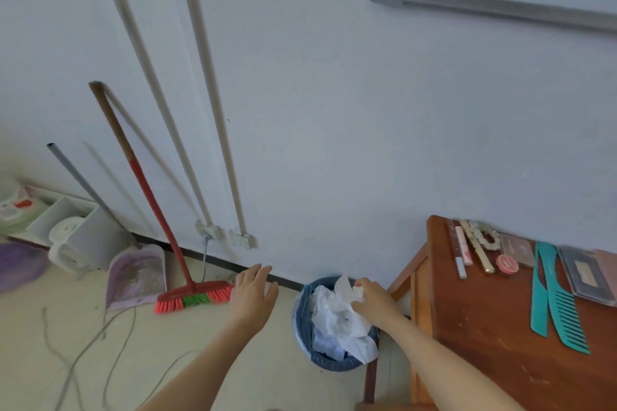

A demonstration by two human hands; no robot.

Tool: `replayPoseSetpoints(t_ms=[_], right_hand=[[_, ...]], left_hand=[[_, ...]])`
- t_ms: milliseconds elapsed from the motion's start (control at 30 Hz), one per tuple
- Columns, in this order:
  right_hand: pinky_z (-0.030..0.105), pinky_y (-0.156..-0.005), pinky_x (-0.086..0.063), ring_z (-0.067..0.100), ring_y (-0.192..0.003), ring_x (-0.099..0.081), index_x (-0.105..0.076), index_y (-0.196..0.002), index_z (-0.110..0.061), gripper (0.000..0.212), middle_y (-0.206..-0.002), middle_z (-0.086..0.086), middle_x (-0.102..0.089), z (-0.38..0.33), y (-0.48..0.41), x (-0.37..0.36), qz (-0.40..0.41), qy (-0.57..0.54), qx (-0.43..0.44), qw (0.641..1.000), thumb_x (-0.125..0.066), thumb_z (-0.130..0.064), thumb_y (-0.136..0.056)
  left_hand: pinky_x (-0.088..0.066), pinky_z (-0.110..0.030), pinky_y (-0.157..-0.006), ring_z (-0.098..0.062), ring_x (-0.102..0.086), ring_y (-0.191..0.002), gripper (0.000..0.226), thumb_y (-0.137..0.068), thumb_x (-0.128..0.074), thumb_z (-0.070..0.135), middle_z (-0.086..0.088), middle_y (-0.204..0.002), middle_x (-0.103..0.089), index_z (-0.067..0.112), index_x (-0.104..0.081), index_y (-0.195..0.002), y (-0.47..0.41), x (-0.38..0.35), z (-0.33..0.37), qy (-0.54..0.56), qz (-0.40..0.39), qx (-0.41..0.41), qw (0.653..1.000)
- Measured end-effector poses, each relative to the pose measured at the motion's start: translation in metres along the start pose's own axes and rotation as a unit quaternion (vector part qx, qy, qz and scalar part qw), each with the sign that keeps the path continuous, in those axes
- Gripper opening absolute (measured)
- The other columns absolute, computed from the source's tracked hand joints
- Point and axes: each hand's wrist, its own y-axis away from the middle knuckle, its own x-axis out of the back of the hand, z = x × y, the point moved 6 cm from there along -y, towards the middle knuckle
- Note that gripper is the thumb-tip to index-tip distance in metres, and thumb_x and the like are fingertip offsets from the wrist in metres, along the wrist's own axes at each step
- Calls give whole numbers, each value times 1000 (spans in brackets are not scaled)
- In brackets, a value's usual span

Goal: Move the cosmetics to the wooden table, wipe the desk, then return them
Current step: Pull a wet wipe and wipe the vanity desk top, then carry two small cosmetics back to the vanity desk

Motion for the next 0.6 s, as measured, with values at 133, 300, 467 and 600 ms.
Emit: replayPoseSetpoints(t_ms=[133,300,467,600], right_hand=[[25,-84,-42,21,-109,-51,-42,-128,-10,40,-126,11,-49,17,-15,2,-2,-31,-42,999,-49,-23,-91],[26,-88,-41,22,-111,-50,-43,-127,-10,38,-126,9,-48,29,-18,16,10,-9,-33,999,-48,-23,-92],[29,-90,-42,21,-111,-47,-43,-127,-13,36,-128,8,-43,22,-3,45,62,44,17,997,-45,-22,-92],[27,-93,-40,19,-114,-46,-39,-132,-15,40,-133,5,-39,16,20,82,131,56,32,989,-44,-20,-93]], left_hand=[[-19,-32,-112,-21,-19,-137,46,-95,-37,28,-2,-149,-28,17,-32,-140,-6,-17,-7,-9,-22,25,999],[-19,-34,-113,-22,-20,-138,46,-95,-37,28,-2,-149,-28,17,-32,-140,-19,-29,8,-9,-33,26,999],[-19,-34,-113,-21,-17,-139,46,-96,-37,29,-3,-150,-26,17,-31,-140,-34,-39,48,-10,-57,-31,998],[-21,-34,-112,-21,-17,-138,46,-96,-36,31,-2,-150,-26,17,-31,-140,-44,-35,85,-7,-62,-94,994]])
